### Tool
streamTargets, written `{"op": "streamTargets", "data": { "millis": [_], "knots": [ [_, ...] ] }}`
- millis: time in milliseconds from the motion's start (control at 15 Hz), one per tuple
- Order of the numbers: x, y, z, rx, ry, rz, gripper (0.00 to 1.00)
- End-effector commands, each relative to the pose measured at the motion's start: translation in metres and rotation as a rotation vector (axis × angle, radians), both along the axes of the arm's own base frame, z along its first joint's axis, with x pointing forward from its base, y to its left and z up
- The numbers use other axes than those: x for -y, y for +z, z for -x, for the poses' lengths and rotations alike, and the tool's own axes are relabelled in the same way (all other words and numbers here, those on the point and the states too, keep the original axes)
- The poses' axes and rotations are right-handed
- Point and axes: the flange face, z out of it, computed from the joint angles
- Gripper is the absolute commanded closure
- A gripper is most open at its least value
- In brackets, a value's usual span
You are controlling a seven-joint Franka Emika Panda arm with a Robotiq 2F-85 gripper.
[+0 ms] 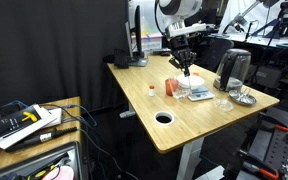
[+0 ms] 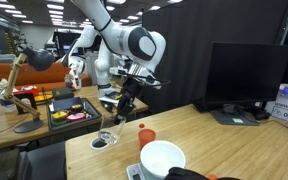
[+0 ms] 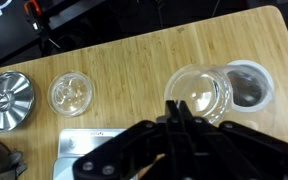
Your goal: Move the glass cup towards you
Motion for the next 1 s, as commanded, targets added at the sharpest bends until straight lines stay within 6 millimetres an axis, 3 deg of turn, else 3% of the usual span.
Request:
{"op": "streamTargets", "data": {
  "millis": [0, 333, 667, 933],
  "knots": [
    [0.002, -0.018, -0.001, -0.020, 0.012, -0.007, 0.99],
    [0.001, -0.044, -0.003, -0.052, 0.020, 0.008, 0.99],
    [0.003, -0.045, -0.007, -0.054, 0.036, 0.010, 0.99],
    [0.002, -0.046, -0.008, -0.058, 0.075, 0.017, 0.86]
  ]
}}
